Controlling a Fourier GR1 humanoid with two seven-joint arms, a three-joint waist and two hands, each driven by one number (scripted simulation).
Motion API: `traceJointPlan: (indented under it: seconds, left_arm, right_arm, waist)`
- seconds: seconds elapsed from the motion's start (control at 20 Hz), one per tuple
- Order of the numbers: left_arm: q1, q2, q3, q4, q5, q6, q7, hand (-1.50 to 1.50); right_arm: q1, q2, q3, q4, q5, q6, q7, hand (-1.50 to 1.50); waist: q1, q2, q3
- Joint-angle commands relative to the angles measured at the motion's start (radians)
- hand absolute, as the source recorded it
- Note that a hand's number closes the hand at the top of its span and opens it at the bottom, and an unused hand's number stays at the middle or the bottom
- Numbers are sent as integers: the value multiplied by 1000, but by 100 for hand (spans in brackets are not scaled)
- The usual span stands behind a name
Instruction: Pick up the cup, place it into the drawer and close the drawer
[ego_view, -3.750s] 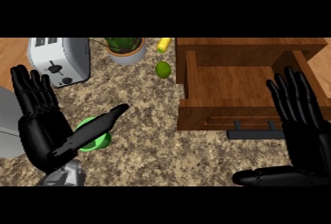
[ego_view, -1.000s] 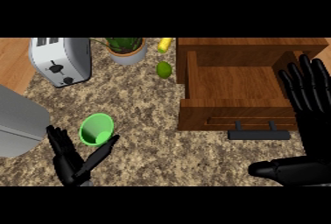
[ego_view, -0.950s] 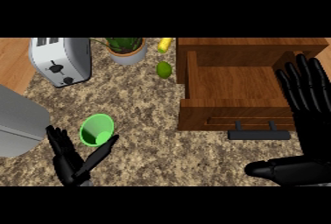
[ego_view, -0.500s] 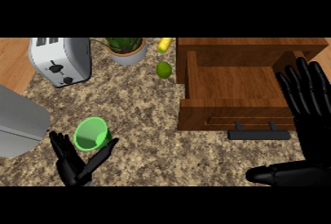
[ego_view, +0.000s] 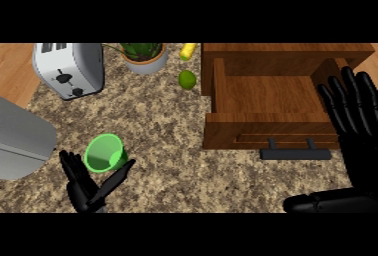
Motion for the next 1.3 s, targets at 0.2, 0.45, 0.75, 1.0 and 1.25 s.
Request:
traceJointPlan:
  seconds: [0.2,0.45,0.75,1.0,1.25]
  left_arm:
    - [-86,-4,31,121,65,-61,-91,-150]
    - [-167,-4,74,227,82,-111,-117,-150]
    - [-215,-3,139,364,88,-270,-195,-150]
    - [-200,-3,119,399,113,-409,-218,-150]
    - [-288,51,153,481,98,-501,-222,150]
  right_arm:
    - [-10,-4,4,-16,0,1,30,-150]
    - [-45,22,31,88,59,-8,-45,-150]
    - [43,27,25,-29,22,-4,-9,-150]
    - [9,18,2,19,-2,8,-22,-150]
    - [-16,11,-8,64,7,11,-39,-150]
  waist:
    - [-1,0,0]
    - [1,1,0]
    - [-5,1,-1]
    - [-3,1,0]
    - [-4,3,-1]
